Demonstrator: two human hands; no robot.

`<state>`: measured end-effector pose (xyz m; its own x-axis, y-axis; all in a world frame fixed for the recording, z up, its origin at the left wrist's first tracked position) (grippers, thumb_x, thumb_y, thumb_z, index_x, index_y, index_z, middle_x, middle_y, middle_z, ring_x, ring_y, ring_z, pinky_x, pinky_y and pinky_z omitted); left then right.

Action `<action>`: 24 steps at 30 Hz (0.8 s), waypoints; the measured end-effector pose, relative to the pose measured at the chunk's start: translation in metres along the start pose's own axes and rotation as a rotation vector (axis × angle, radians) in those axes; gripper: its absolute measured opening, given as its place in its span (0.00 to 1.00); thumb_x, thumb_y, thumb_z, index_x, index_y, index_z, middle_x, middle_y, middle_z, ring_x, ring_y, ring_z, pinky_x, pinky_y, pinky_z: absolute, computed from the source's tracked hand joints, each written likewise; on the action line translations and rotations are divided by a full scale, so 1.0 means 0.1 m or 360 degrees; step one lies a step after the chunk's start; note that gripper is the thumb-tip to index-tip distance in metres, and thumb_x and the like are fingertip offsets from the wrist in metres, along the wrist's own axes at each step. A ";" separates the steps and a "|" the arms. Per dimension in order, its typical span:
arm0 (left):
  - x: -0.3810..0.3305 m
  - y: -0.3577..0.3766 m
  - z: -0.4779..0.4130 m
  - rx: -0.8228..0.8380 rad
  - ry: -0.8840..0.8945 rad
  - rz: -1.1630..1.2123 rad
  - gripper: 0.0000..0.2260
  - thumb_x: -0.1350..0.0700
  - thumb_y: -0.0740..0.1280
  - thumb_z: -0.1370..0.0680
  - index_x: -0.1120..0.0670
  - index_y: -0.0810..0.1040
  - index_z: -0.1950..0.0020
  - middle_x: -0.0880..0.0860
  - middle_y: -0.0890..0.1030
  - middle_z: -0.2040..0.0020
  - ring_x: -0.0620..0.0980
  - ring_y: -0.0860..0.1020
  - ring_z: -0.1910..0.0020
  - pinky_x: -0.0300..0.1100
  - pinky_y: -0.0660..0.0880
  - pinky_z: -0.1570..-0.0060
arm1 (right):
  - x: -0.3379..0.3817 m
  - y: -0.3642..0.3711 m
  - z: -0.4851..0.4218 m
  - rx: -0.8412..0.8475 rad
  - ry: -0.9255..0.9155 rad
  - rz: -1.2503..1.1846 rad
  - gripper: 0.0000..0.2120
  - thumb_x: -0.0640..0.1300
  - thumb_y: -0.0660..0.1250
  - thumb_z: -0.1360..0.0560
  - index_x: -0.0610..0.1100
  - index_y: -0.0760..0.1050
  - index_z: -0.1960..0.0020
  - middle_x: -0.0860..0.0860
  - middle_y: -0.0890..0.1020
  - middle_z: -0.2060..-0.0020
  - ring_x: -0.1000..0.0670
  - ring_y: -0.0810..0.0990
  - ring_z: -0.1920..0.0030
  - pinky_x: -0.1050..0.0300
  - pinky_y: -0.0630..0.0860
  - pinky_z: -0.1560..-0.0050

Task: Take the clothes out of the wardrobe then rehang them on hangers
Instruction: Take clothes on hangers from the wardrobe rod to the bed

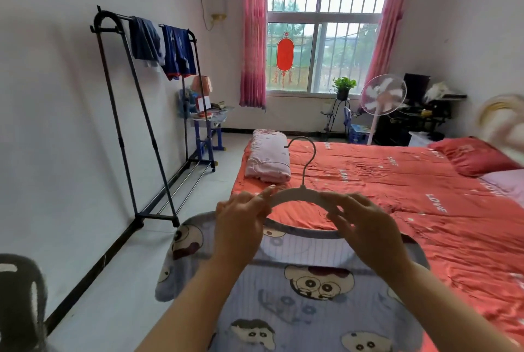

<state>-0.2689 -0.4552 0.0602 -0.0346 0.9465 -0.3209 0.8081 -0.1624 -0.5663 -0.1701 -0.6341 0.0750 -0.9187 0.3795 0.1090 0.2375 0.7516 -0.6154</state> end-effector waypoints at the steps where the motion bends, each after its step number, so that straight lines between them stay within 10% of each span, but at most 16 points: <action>1: 0.10 0.09 -0.05 0.0011 -0.0028 0.0001 0.21 0.64 0.76 0.34 0.53 0.80 0.42 0.49 0.80 0.65 0.48 0.77 0.68 0.45 0.70 0.63 | -0.05 0.13 -0.05 0.0001 0.0001 -0.0017 0.27 0.40 0.76 0.35 0.54 0.70 0.41 0.50 0.83 0.61 0.56 0.78 0.71 0.66 0.75 0.71; 14: 1.62 1.86 -0.99 0.0276 -0.0273 -0.0113 0.18 0.59 0.73 0.29 0.53 0.79 0.40 0.50 0.81 0.62 0.51 0.79 0.63 0.43 0.64 0.59 | -1.48 2.30 -0.84 0.0233 0.0204 -0.0309 0.30 0.38 0.79 0.38 0.53 0.75 0.40 0.51 0.83 0.62 0.57 0.77 0.71 0.69 0.70 0.71; 24: 2.66 3.10 -1.19 0.0695 -0.0676 -0.0212 0.21 0.54 0.59 0.20 0.47 0.63 0.27 0.47 0.72 0.39 0.47 0.67 0.37 0.39 0.60 0.39 | -2.33 4.03 -0.92 0.0483 0.0332 -0.0385 0.37 0.34 0.79 0.40 0.55 0.70 0.37 0.52 0.79 0.65 0.56 0.75 0.72 0.72 0.68 0.70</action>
<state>0.0425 -0.2209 -0.1108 -0.4217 0.7876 -0.4492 0.4687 -0.2348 -0.8516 0.1686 -0.3697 -0.1262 -0.8456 0.3365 0.4144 -0.1088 0.6514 -0.7509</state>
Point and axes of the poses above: each hand's wrist, its own z-axis away from the middle knuckle, its own y-axis out of the palm, x = y × z, the point moved 6 cm from there along -z, towards the middle knuckle
